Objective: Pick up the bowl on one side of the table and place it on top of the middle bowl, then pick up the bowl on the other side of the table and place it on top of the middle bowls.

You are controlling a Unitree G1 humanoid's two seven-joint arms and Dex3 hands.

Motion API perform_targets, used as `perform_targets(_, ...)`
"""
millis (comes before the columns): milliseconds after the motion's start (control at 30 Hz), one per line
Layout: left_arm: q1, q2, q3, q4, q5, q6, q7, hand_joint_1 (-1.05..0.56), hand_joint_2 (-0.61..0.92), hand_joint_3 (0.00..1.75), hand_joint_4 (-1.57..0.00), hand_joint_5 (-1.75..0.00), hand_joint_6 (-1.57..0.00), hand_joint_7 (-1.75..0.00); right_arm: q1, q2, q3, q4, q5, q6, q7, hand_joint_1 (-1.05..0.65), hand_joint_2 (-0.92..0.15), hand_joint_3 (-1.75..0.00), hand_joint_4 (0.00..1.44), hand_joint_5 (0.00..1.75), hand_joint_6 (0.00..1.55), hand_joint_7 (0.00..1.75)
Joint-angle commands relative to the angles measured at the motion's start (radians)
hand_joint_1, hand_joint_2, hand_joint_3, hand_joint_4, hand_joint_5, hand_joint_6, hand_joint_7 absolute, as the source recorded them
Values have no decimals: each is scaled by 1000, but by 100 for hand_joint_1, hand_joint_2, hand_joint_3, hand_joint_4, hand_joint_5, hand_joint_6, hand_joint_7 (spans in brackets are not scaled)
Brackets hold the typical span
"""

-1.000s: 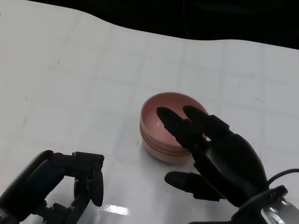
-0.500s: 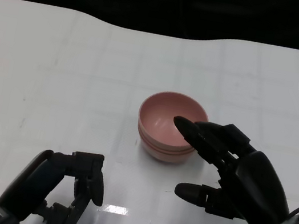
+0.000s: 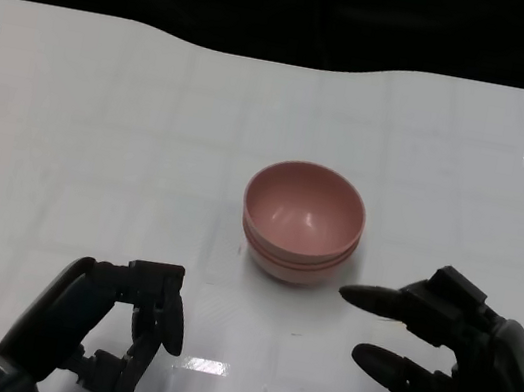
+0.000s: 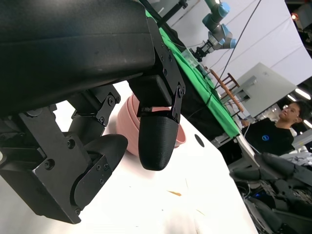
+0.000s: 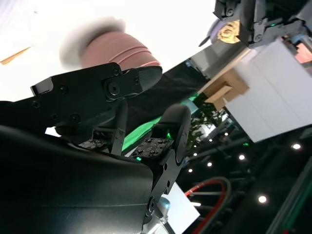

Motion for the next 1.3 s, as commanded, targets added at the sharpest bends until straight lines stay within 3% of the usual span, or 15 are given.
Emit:
perform_targets(33, 6, 12, 9, 1, -6, -4, 7, 4, 19, 166, -93, -171, -89, -148, 37, 13, -28, -16, 57, -33, 10, -9, -60, -69, 63, 129, 72, 80)
perform_targets(133, 2, 13, 11, 13, -9, -14, 7, 5, 19, 165, -93, -171, -90, -148, 72, 25, -38, -36, 108, -46, 37, -3, -37, -111, 73, 135, 78, 95)
perform_targets(300, 5, 14, 13, 14, -8, -13, 8, 6, 18, 167, -94, -171, -90, -148, 103, 48, -55, -39, 167, -48, 74, 3, -29, -126, 79, 139, 83, 102)
perform_targets(333, 8, 15, 14, 15, -9, -13, 9, 6, 18, 167, -94, -171, -91, -148, 111, 58, -60, -31, 188, -45, 80, 14, -19, -153, 89, 152, 91, 115)
perform_targets(433, 12, 15, 18, 17, -23, -13, 3, 5, 19, 167, -94, -171, -91, -148, 123, 84, -72, -23, 224, -33, 101, 18, -12, -172, 96, 163, 92, 132)
perform_targets(1000, -5, 8, 33, 69, -149, -25, -65, 1, 19, 166, -94, -167, -89, -149, 125, 146, -108, -5, 342, -3, 244, 16, -14, -175, 95, 170, 89, 149)
perform_targets(1300, -18, 5, 34, 83, -132, -28, -66, -1, 17, 166, -97, -165, -91, -147, 112, 152, -128, 20, 373, -11, 295, 19, -13, -175, 91, 168, 86, 148)
